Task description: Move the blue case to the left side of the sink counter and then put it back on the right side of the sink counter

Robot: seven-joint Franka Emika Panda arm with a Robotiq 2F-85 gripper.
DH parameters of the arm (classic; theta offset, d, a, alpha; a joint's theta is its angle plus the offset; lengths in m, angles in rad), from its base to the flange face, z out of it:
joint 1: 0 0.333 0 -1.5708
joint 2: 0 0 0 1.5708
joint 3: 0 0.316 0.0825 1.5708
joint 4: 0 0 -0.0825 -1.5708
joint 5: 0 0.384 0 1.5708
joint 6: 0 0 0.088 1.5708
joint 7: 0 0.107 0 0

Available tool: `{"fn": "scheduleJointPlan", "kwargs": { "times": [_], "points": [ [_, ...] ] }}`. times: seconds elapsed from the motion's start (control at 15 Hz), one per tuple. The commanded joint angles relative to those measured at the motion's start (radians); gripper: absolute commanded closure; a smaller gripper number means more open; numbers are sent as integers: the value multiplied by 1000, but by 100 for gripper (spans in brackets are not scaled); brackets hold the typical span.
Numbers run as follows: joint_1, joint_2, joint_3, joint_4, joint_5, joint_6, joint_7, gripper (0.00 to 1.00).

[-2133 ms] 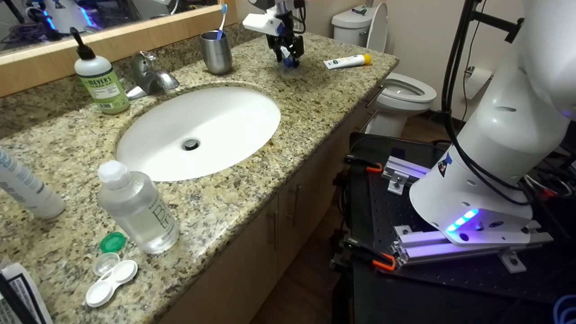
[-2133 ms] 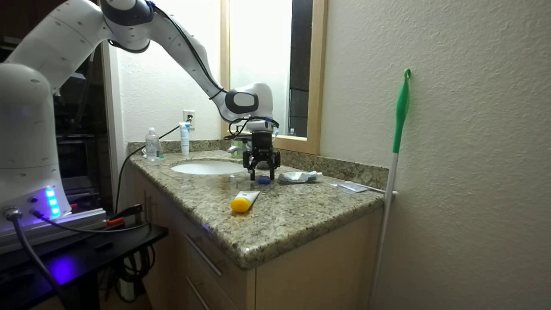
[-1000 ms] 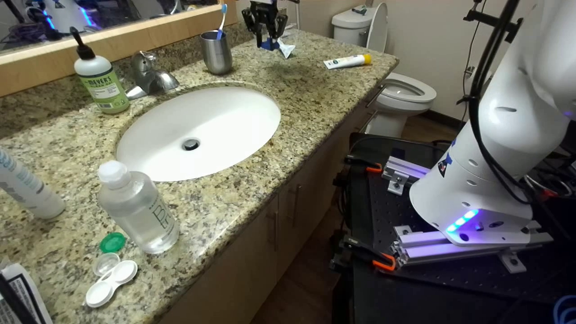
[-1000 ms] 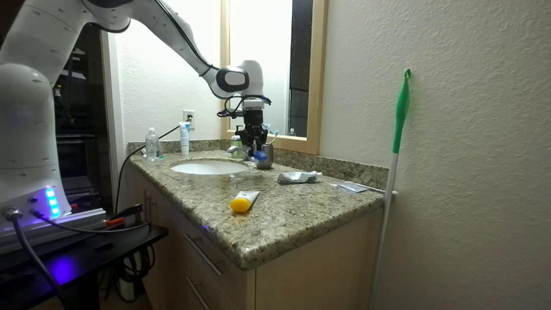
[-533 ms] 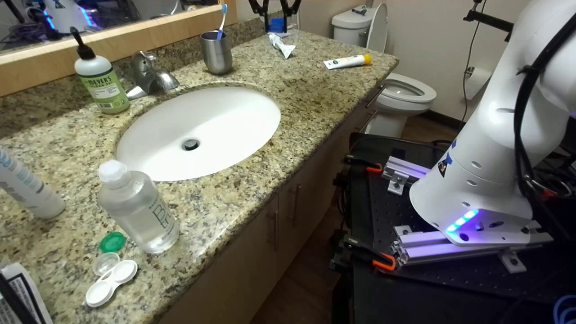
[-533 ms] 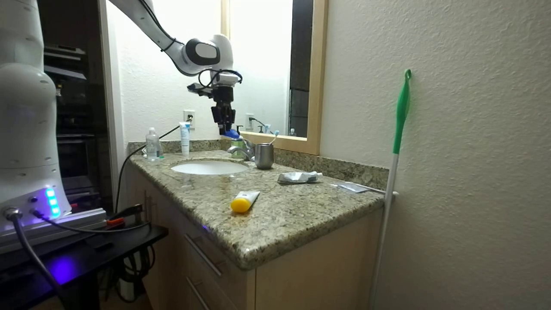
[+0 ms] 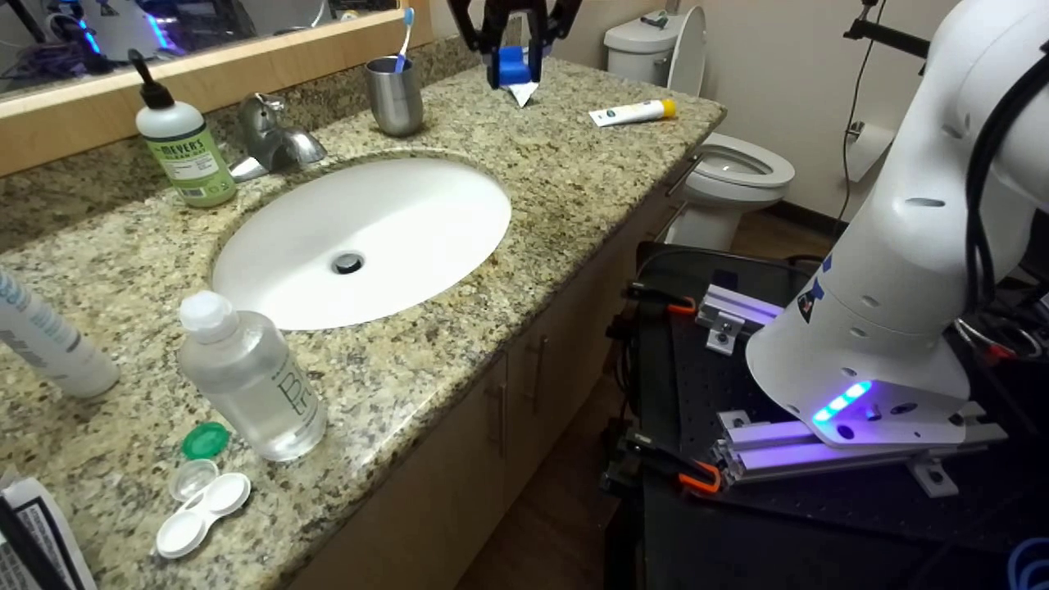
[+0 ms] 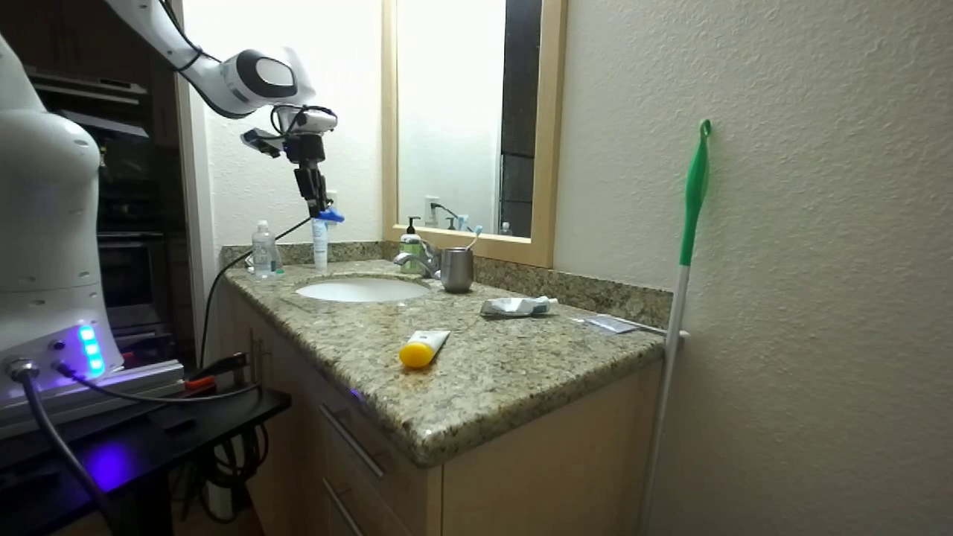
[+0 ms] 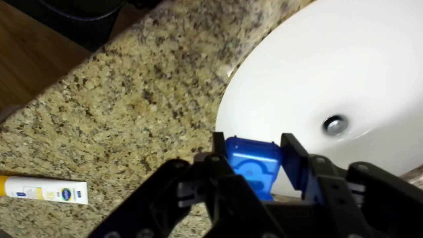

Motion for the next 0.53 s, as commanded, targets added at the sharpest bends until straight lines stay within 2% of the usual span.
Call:
{"fn": "scheduleJointPlan", "kwargs": {
  "times": [0.0,0.07,0.27,0.33,0.47],
  "points": [
    [57,-119,85,-79,59,35,-81,80],
    [17,-64,98,-39,48,4,-25,55],
    [40,-108,122,-50,63,5,-49,55],
    [39,-109,119,-50,63,6,-57,80],
    [87,-43,151,-32,93,54,-64,80]
  ]
}}
